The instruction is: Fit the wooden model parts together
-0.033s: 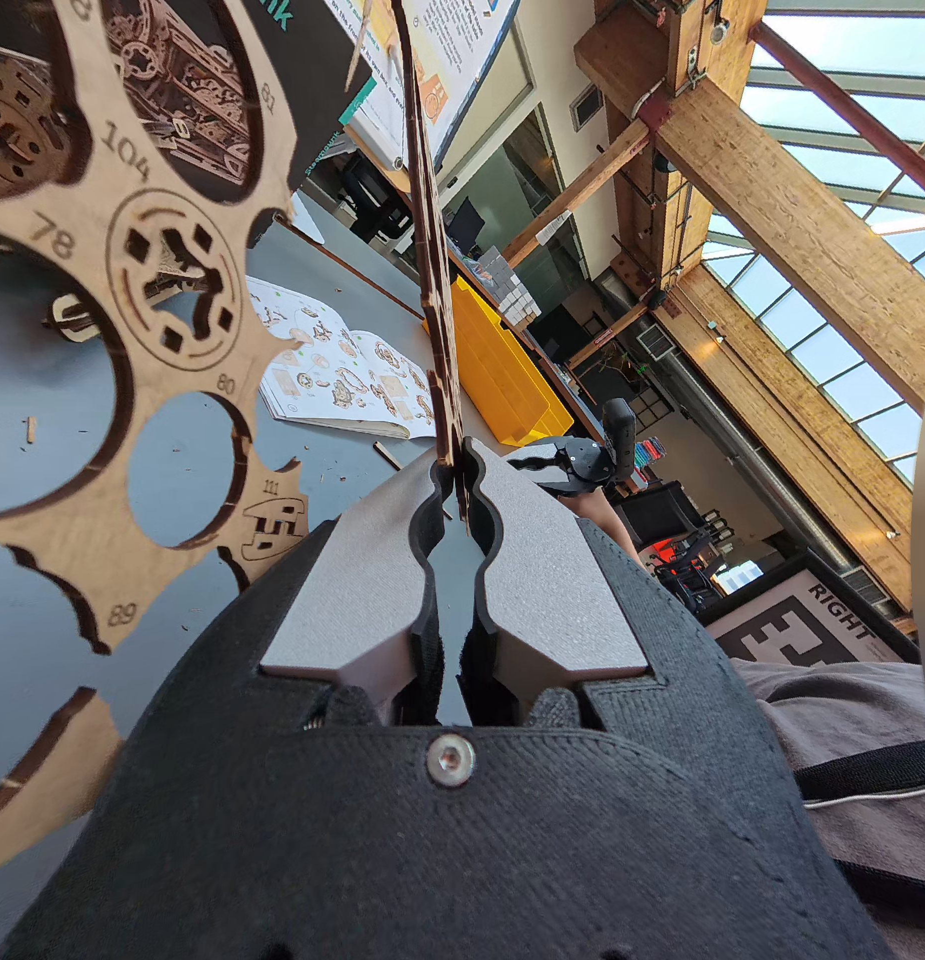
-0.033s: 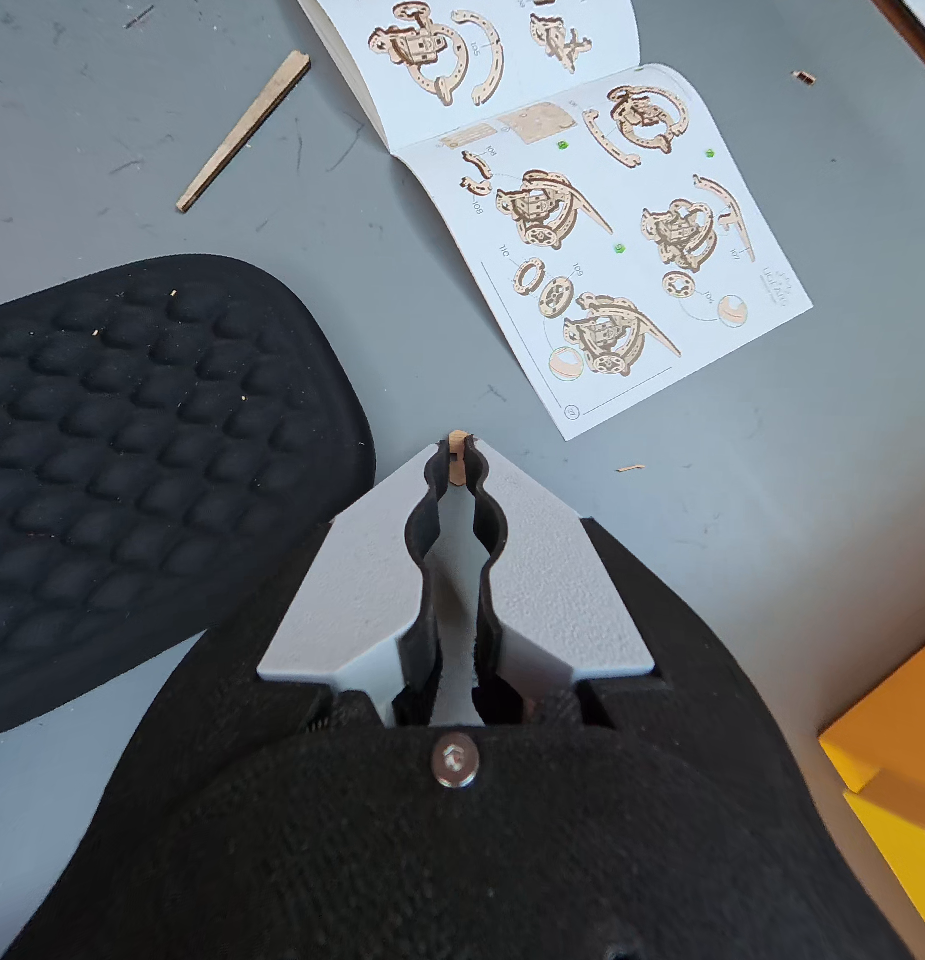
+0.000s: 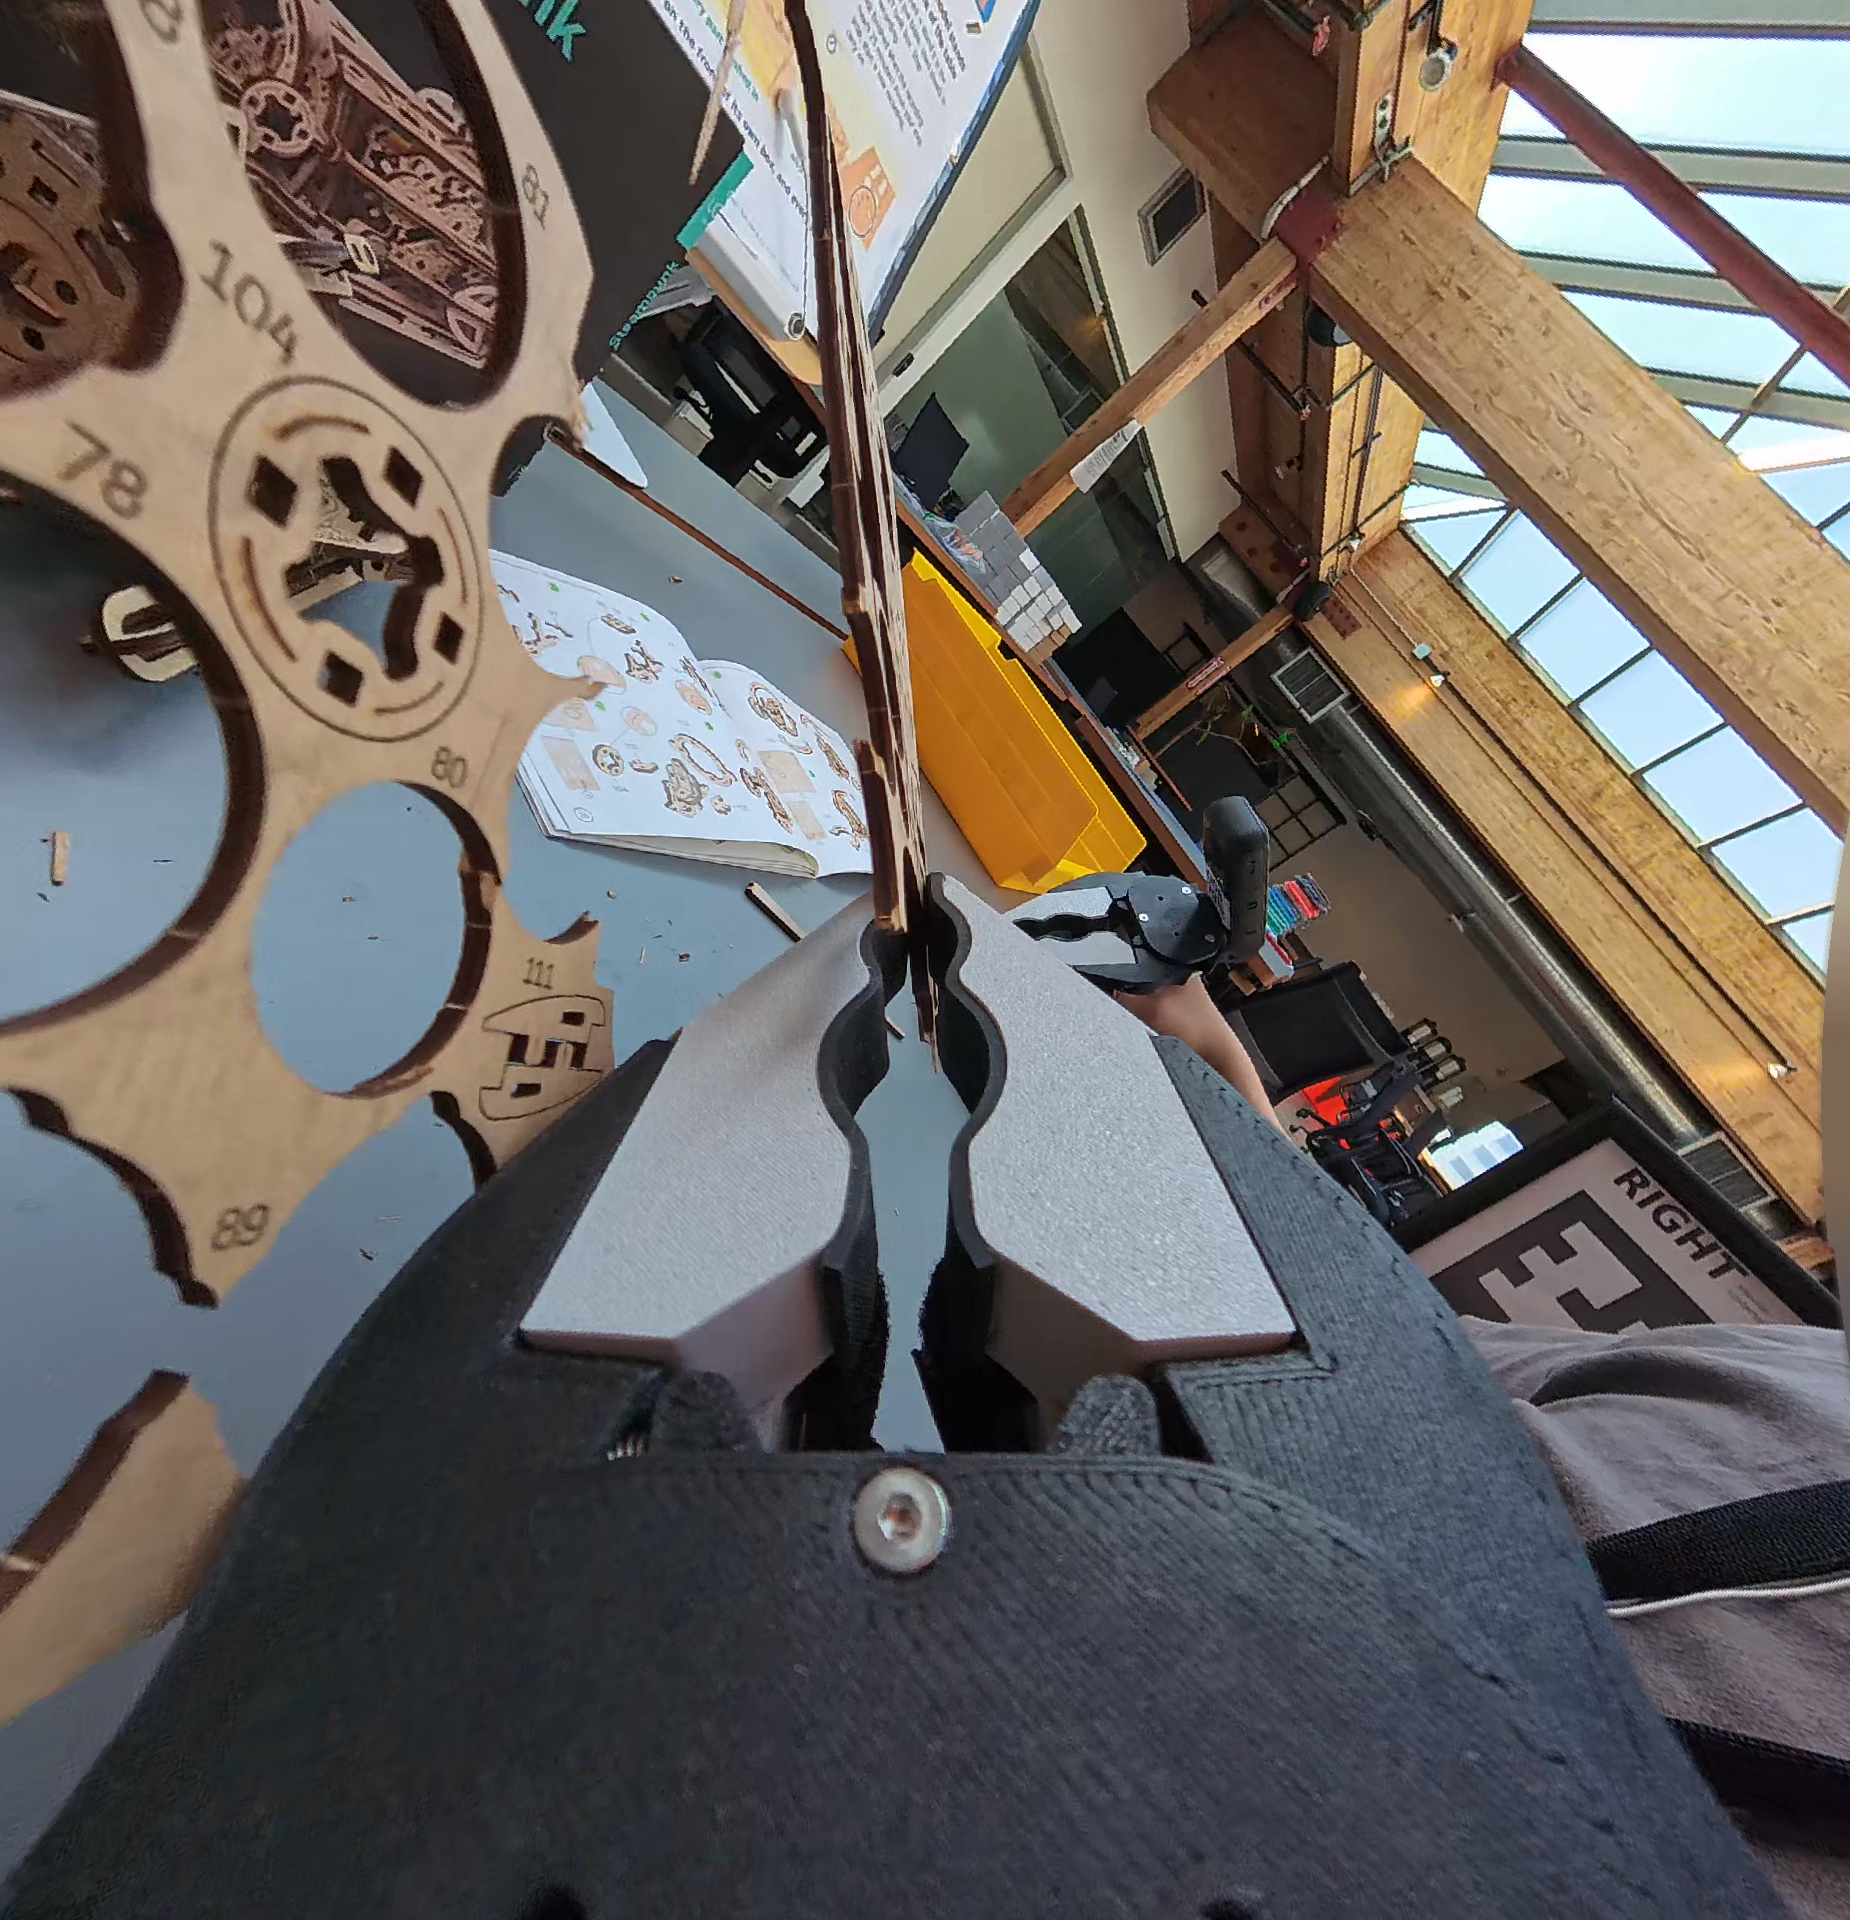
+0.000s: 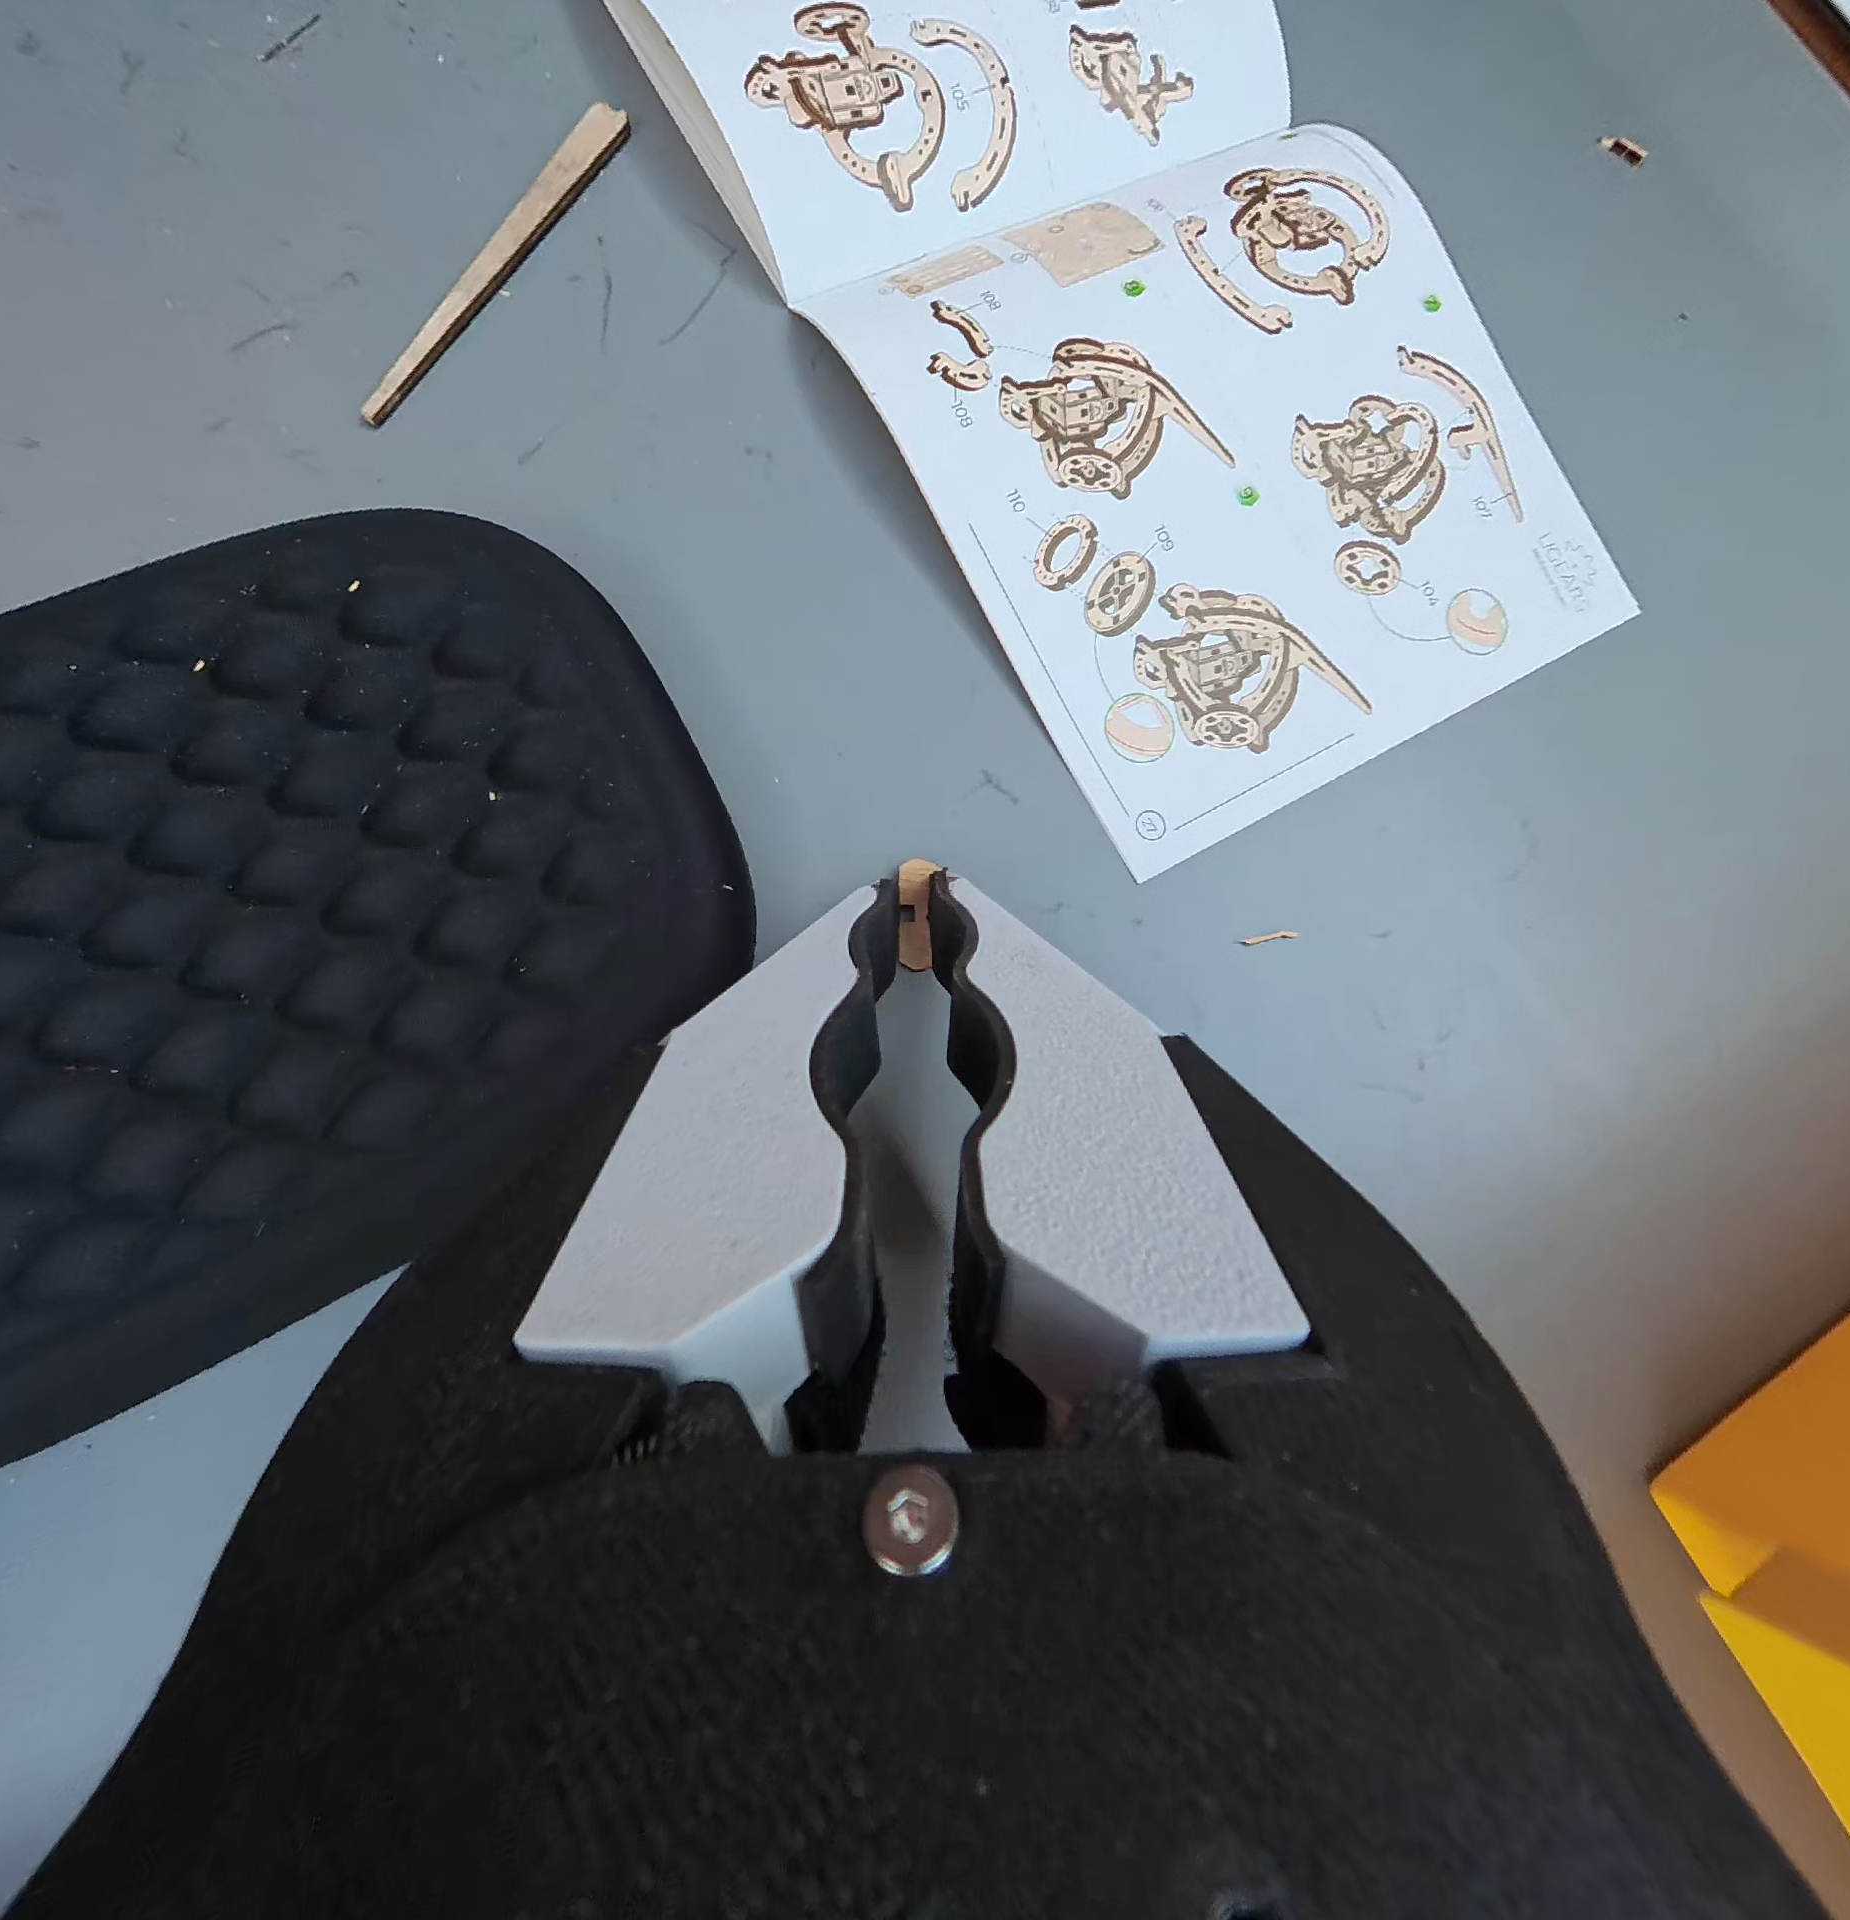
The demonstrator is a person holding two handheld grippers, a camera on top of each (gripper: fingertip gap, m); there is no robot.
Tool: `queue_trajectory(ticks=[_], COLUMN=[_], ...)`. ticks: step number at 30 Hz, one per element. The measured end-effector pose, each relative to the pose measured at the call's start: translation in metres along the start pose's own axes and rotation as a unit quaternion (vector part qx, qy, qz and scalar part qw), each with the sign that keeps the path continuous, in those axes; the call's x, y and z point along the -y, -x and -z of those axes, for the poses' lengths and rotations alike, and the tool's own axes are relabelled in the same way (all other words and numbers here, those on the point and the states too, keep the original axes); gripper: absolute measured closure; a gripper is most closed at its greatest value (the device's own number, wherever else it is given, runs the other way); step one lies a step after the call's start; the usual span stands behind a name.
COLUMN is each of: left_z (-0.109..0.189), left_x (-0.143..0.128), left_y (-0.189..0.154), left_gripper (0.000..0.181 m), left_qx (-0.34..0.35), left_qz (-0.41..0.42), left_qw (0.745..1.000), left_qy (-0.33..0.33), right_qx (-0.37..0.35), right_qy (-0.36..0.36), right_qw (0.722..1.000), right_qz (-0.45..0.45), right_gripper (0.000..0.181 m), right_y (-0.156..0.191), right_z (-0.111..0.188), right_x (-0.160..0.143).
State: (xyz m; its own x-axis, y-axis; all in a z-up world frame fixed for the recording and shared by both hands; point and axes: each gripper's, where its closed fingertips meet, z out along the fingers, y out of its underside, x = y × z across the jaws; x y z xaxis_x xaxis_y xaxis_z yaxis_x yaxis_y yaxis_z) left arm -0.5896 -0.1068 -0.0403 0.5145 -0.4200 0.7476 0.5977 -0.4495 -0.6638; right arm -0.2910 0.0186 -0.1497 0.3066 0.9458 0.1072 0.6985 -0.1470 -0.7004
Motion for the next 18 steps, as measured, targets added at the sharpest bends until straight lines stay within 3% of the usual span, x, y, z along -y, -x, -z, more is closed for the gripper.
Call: queue_trajectory(ticks=[4,7,12,14,18], left_z=[0.0,0.001,0.001,-0.003,-0.007], left_x=[-0.001,-0.002,-0.002,-0.006,-0.012], left_y=[0.0,-0.003,-0.004,-0.006,-0.012], left_gripper=[0.181,0.181,0.181,0.181,0.181], left_qx=[-0.005,-0.01,-0.014,-0.021,-0.029], left_qz=[0.006,0.007,0.005,0.009,0.005], left_qw=[1.0,1.0,1.0,1.0,0.999], left_qy=[0.001,0.002,0.002,0.01,0.022], right_qx=[0.006,-0.014,-0.098,-0.1,-0.095], right_qy=[-0.008,-0.019,-0.149,-0.179,-0.144], right_qw=[1.0,1.0,0.982,0.977,0.984], right_qz=[-0.004,-0.017,-0.057,-0.061,-0.044], right_gripper=[0.176,0.166,0.16,0.16,0.16], right_y=[0.0,-0.008,-0.032,-0.03,-0.017], right_z=[-0.001,0.006,0.051,0.06,0.051], right_x=[0.002,0.005,0.052,0.067,0.067])
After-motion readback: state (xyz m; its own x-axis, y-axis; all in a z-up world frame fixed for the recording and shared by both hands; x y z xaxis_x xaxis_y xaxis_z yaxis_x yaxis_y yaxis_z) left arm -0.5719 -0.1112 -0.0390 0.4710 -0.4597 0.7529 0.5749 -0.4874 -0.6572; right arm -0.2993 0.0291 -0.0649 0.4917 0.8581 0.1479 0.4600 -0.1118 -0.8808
